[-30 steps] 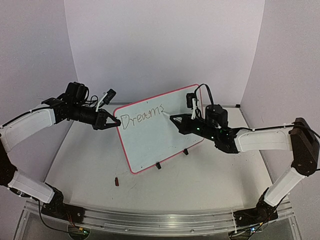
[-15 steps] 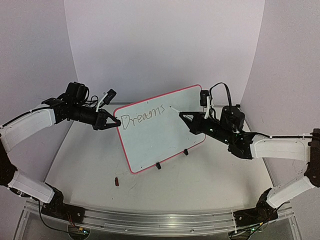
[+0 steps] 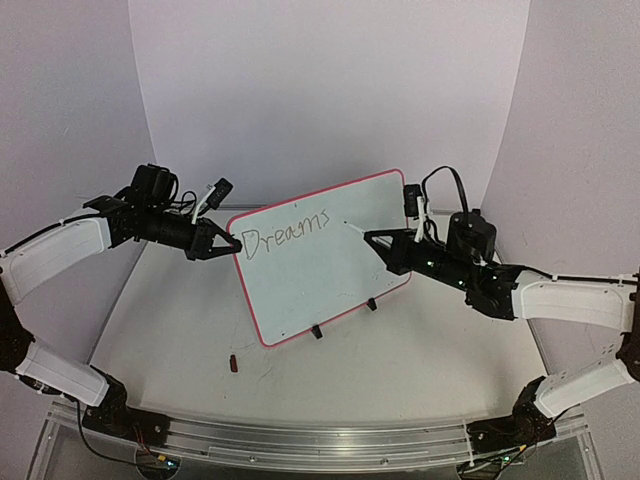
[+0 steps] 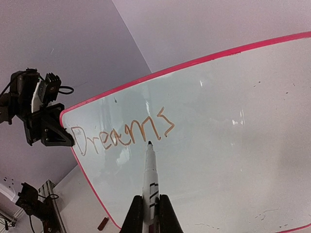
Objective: Write a sentence on the whiteboard
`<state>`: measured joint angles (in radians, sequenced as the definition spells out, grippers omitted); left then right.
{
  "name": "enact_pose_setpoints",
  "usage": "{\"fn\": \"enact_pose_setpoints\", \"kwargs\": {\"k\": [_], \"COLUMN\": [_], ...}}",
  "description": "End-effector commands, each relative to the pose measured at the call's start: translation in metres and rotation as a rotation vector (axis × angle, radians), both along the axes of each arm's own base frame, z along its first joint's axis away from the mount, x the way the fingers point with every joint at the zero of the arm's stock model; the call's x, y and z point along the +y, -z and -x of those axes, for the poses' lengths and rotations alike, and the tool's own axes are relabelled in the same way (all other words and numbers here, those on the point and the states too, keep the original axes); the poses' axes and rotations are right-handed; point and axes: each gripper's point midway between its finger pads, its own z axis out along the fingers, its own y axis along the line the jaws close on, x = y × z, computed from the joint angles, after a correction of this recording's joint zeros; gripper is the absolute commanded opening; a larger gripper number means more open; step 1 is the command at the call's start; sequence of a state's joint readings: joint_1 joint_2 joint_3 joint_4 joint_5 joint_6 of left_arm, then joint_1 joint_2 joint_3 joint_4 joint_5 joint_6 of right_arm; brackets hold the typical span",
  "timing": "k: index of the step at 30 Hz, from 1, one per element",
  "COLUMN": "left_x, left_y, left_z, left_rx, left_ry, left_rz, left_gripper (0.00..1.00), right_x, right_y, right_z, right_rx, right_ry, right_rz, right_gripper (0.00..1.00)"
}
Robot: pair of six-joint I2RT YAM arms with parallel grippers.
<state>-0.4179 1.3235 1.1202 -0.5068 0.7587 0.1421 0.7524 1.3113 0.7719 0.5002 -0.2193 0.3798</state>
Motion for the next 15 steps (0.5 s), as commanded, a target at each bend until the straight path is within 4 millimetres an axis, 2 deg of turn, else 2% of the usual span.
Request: {"fn": "enact_pose_setpoints", "kwargs": {"k": [1,7,15], "left_x": [-0.001,-0.001,-0.001], "left_y": [0.003,0.003,0.002], "left_z": [0.004,0.004,0.005], "left_rx": [0.005,0.007,0.004], "left_ry": [0.018,0.019,0.018], "left_rz": [-0.019,-0.020,-0.020], "left_gripper": [0.00,0.00,0.00], "right_x": [-0.005,-0.010,-0.015], "right_y": [0.000,0.007,0.003], "right_z": [0.006,0.004,-0.016], "right_rx": [0.007,0.035,0.031], "right_ry": [-0.063,-0.150,-0.149], "right_rz": [0.019,0.012,0.010], "right_gripper": [0.00,0.00,0.00]}}
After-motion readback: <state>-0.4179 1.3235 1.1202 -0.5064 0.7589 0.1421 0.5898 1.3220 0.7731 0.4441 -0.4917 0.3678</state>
